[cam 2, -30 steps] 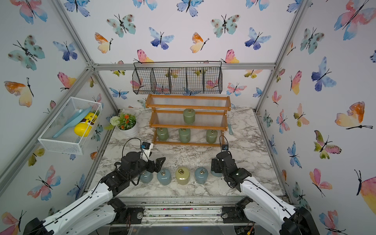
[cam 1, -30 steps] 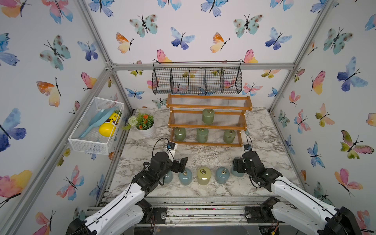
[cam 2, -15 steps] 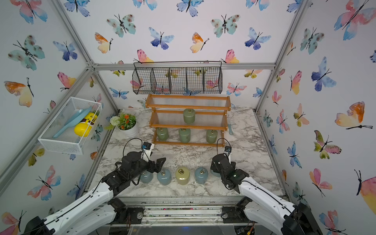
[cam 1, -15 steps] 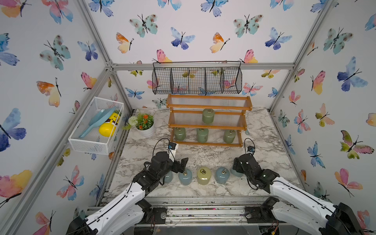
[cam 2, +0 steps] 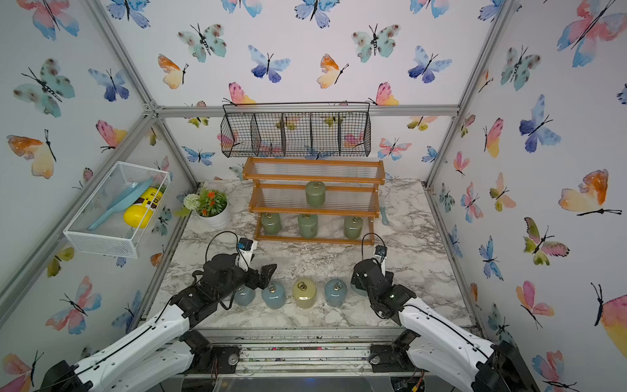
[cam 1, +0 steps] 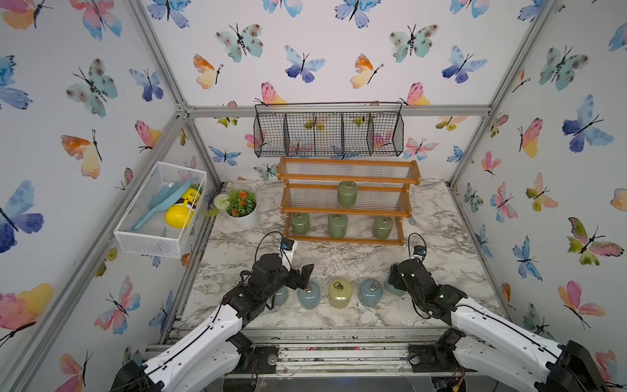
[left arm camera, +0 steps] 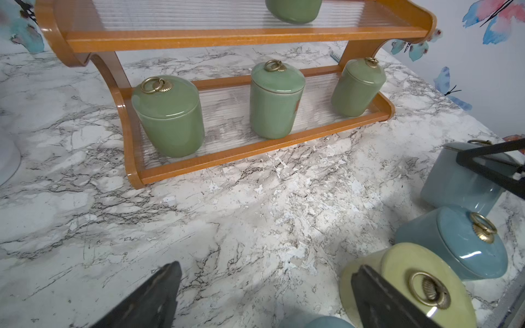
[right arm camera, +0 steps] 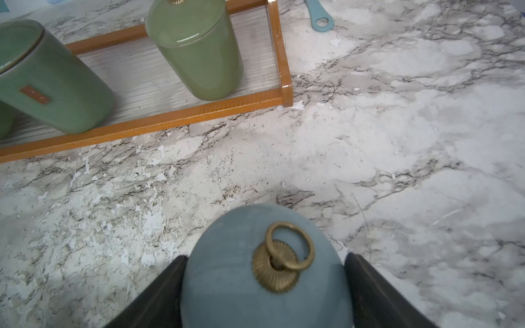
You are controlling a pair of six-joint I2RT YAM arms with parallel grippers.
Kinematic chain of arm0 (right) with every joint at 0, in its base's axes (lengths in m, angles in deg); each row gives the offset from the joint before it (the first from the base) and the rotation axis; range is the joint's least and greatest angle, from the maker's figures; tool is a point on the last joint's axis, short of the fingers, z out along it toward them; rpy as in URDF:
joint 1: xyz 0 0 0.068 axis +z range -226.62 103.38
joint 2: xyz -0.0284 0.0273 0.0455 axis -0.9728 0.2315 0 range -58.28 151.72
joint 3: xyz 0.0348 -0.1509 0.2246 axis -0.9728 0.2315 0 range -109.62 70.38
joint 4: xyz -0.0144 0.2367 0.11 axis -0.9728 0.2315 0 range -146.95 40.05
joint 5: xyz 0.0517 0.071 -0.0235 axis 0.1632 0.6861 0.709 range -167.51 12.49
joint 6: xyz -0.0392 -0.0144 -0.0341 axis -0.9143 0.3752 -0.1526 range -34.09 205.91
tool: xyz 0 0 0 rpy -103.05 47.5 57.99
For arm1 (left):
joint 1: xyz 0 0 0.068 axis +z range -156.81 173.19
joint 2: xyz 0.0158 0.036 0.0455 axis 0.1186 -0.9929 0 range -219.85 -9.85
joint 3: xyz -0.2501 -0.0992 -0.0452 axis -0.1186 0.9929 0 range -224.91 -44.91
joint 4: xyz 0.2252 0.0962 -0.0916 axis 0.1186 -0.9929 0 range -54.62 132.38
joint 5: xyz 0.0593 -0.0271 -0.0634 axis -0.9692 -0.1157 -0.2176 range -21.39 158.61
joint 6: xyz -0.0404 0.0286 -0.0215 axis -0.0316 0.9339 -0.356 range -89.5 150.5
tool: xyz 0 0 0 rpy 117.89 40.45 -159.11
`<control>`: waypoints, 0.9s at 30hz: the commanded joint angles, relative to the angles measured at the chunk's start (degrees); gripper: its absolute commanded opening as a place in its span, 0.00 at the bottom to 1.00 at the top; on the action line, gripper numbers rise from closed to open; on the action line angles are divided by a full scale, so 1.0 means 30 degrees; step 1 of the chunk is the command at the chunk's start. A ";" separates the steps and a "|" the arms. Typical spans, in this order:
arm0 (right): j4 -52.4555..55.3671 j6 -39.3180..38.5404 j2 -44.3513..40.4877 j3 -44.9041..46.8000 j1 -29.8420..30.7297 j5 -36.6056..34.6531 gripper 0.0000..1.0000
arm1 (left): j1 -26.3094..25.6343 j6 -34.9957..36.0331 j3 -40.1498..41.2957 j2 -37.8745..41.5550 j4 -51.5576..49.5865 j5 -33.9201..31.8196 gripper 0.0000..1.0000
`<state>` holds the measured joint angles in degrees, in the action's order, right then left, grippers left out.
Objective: Remove the tea canisters from the shelf
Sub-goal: Adjust the tea canister at the center of the board.
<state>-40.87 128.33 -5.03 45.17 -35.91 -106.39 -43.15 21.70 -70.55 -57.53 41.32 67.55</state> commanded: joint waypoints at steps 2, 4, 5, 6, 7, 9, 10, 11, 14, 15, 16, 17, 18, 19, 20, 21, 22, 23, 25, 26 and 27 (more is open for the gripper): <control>0.0911 0.0121 0.0027 0.0084 0.0372 0.0340 0.82 | 0.0099 0.0208 0.0057 0.0116 0.0280 0.0153 0.99; 0.0907 0.0216 0.0141 0.0113 0.0590 0.0291 0.82 | 0.0110 0.0208 0.0056 0.0137 0.0251 0.0145 0.98; 0.0961 0.0319 0.0192 0.0084 0.0744 0.0213 0.82 | 0.0102 0.0208 0.0071 0.0143 0.0251 0.0123 0.98; 0.1067 0.0470 0.0232 0.0056 0.0876 0.0111 0.83 | 0.0116 0.0179 0.0073 0.0176 0.0243 0.0124 0.98; 0.1169 0.0572 0.0291 0.0004 0.1019 0.0027 0.83 | 0.0121 0.0179 0.0056 0.0190 0.0236 0.0137 0.98; 0.1282 0.0673 0.0323 -0.0084 0.1286 -0.0090 0.84 | 0.0102 0.0179 0.0106 0.0231 0.0236 0.0099 0.98; 0.1371 0.0766 0.0353 -0.0118 0.1391 -0.0124 0.84 | 0.0115 0.0179 0.0090 0.0249 0.0235 0.0065 0.98; 0.1444 0.0845 0.0397 -0.0172 0.1534 -0.0156 0.85 | 0.0106 0.0179 0.0104 0.0271 0.0236 0.0060 0.98; 0.1751 0.1122 0.0499 -0.0325 0.1946 -0.0272 0.85 | 0.0099 0.0179 0.0106 0.0275 0.0236 0.0061 0.99; 0.1866 0.1224 0.0529 -0.0382 0.2031 -0.0262 0.86 | 0.0090 0.0179 0.0083 0.0277 0.0236 0.0060 0.98; 0.1956 0.1286 0.0530 -0.0416 0.2089 -0.0263 0.86 | 0.0115 0.0179 0.0084 0.0278 0.0228 0.0060 0.98; 0.2041 0.1356 0.0515 -0.0451 0.2168 -0.0265 0.86 | 0.0108 0.0179 0.0083 0.0275 0.0214 0.0060 0.99; 0.2153 0.1430 0.0475 -0.0451 0.2241 -0.0270 0.87 | 0.0112 0.0179 0.0082 0.0277 0.0206 0.0032 0.98; 0.2247 0.1490 0.0441 -0.0483 0.2301 -0.0273 0.87 | 0.0116 0.0179 0.0078 0.0291 0.0205 0.0031 0.98; 0.2365 0.1561 0.0391 -0.0499 0.2391 -0.0299 0.87 | 0.0116 0.0179 0.0098 0.0292 0.0207 0.0031 0.98; 0.2447 0.1620 0.0365 -0.0502 0.2465 -0.0323 0.88 | 0.0107 0.0179 0.0083 0.0293 0.0207 0.0031 0.98; 0.2499 0.1651 0.0354 -0.0504 0.2528 -0.0304 0.88 | 0.0101 0.0179 0.0092 0.0292 0.0207 0.0048 0.98; 0.2575 0.1737 0.0347 -0.0506 0.2609 -0.0351 0.89 | 0.0124 0.0179 0.0091 0.0300 0.0207 0.0031 0.98; 0.2682 0.1831 0.0434 -0.0503 0.2694 -0.0300 0.90 | 0.0086 0.0179 0.0089 0.0275 0.0207 0.0031 0.98; 0.2701 0.1899 0.0481 -0.0506 0.2718 -0.0276 0.90 | 0.0124 0.0179 0.0074 0.0262 0.0207 0.0031 0.98; 0.2742 0.1953 0.0527 -0.0503 0.2775 -0.0249 0.91 | 0.0093 0.0179 0.0063 0.0260 0.0205 0.0016 0.98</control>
<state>-36.15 132.11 -4.15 44.06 -28.39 -109.47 -43.15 21.70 -70.55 -57.46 41.29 67.50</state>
